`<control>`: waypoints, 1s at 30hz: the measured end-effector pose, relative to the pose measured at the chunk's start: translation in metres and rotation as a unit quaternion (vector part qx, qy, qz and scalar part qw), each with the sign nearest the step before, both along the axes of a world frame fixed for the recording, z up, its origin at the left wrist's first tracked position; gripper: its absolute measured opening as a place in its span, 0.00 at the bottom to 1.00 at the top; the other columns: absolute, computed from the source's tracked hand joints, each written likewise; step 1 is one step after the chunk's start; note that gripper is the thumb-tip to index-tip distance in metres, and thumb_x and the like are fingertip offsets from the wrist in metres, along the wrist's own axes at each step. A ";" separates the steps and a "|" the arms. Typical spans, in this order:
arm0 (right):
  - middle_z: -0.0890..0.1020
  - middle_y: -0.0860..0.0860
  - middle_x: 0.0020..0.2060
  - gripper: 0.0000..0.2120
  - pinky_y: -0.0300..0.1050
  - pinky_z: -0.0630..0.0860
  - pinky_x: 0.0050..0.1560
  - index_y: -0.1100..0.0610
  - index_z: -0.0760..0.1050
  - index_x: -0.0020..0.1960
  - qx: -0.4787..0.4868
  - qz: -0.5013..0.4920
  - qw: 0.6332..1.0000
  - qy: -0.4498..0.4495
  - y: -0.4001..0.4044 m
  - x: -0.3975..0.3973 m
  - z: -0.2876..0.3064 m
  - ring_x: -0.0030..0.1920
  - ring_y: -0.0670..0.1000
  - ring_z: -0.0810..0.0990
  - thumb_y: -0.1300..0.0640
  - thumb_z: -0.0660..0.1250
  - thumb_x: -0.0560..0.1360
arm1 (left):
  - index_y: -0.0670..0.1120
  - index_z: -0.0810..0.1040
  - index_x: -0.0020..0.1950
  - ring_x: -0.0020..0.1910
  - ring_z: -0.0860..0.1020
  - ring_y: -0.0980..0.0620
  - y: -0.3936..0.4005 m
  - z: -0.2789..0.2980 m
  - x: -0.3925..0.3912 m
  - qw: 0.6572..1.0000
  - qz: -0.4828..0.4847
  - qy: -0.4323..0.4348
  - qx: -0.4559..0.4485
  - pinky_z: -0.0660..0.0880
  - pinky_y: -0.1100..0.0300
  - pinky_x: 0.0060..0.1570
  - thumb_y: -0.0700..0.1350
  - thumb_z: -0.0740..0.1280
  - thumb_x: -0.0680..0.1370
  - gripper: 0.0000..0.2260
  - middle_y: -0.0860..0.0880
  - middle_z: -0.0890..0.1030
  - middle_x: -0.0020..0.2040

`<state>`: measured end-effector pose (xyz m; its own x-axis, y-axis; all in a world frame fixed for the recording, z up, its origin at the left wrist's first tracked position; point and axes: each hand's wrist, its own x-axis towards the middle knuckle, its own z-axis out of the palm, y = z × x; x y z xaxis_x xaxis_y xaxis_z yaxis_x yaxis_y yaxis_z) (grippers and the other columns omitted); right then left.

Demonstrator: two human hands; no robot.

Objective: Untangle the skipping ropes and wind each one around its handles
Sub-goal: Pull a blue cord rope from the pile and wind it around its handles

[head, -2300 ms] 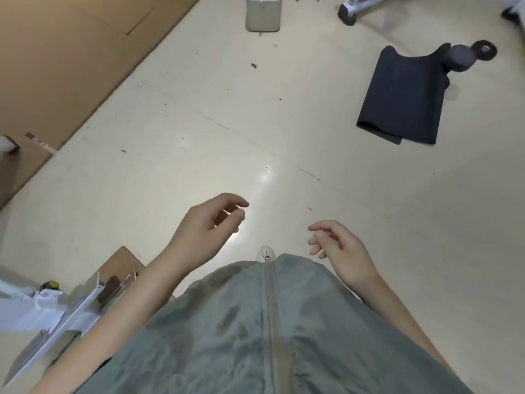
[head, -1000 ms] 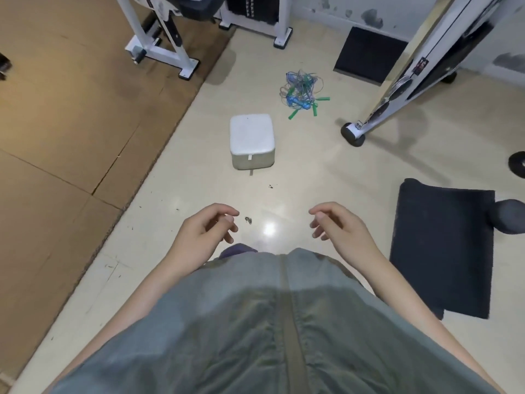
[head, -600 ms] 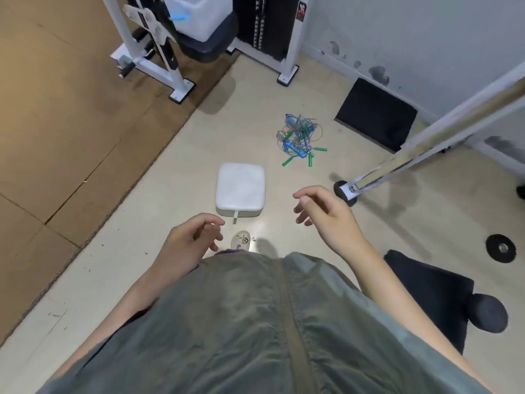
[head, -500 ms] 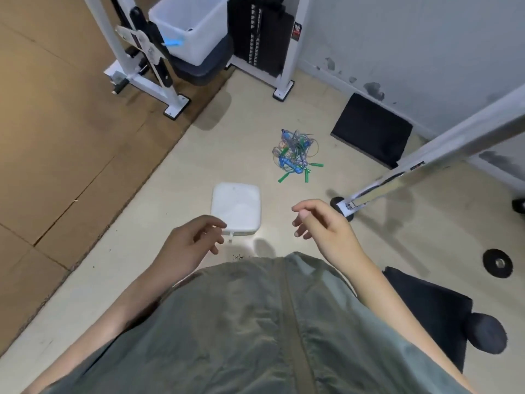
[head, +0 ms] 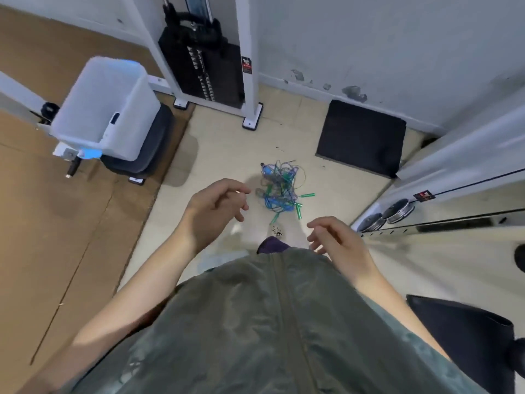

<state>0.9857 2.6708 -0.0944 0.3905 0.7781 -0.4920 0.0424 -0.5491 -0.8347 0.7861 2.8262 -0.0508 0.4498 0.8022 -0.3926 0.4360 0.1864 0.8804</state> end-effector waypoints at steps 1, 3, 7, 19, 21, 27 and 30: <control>0.83 0.49 0.39 0.08 0.46 0.79 0.47 0.50 0.80 0.51 0.003 0.001 1.000 -0.004 0.020 0.012 0.002 0.42 0.52 0.83 0.59 0.62 0.80 | 0.39 0.80 0.52 0.36 0.78 0.48 0.015 -0.001 0.012 1.000 -0.005 -0.005 -0.001 0.73 0.67 0.38 0.33 0.62 0.80 0.08 0.36 0.81 0.43; 0.83 0.49 0.40 0.09 0.46 0.78 0.44 0.50 0.79 0.50 0.014 0.004 1.000 -0.017 0.059 0.032 0.006 0.41 0.52 0.83 0.59 0.62 0.80 | 0.43 0.81 0.51 0.35 0.79 0.50 0.041 -0.002 0.030 1.000 -0.016 0.004 -0.012 0.74 0.65 0.40 0.35 0.63 0.80 0.08 0.41 0.82 0.42; 0.83 0.49 0.40 0.08 0.49 0.77 0.46 0.48 0.79 0.49 0.030 0.009 0.999 -0.013 0.125 0.054 0.012 0.39 0.49 0.82 0.57 0.62 0.79 | 0.47 0.81 0.51 0.37 0.80 0.49 0.087 -0.008 0.052 0.999 -0.013 -0.004 -0.045 0.77 0.58 0.44 0.38 0.65 0.80 0.07 0.45 0.83 0.42; 0.80 0.61 0.39 0.06 0.32 0.73 0.40 0.57 0.78 0.52 0.046 -0.145 0.988 0.032 0.280 0.078 -0.093 0.36 0.45 0.79 0.63 0.62 0.80 | 0.52 0.81 0.50 0.36 0.81 0.51 0.261 -0.150 0.122 0.980 -0.187 -0.013 -0.072 0.76 0.64 0.44 0.41 0.66 0.79 0.07 0.49 0.83 0.40; 0.78 0.60 0.38 0.07 0.32 0.73 0.39 0.56 0.78 0.51 0.042 -0.163 0.985 0.036 0.300 0.079 -0.151 0.36 0.46 0.78 0.58 0.62 0.77 | 0.51 0.81 0.50 0.36 0.81 0.51 0.285 -0.207 0.127 0.978 -0.198 -0.008 -0.058 0.74 0.66 0.42 0.41 0.67 0.78 0.06 0.49 0.83 0.40; 0.78 0.61 0.39 0.06 0.52 0.74 0.44 0.45 0.79 0.48 0.015 -0.103 0.995 -0.003 0.331 0.091 -0.376 0.38 0.53 0.77 0.50 0.63 0.76 | 0.52 0.81 0.50 0.38 0.80 0.50 0.331 -0.415 0.141 0.973 -0.227 0.038 0.001 0.71 0.72 0.39 0.41 0.67 0.79 0.07 0.50 0.82 0.41; 0.79 0.59 0.39 0.05 0.49 0.76 0.46 0.49 0.78 0.50 0.011 -0.042 0.998 -0.056 0.325 0.108 -0.470 0.40 0.55 0.79 0.56 0.64 0.80 | 0.59 0.80 0.49 0.38 0.78 0.52 0.347 -0.509 0.140 0.957 -0.278 0.064 0.055 0.71 0.67 0.38 0.45 0.67 0.79 0.08 0.54 0.81 0.40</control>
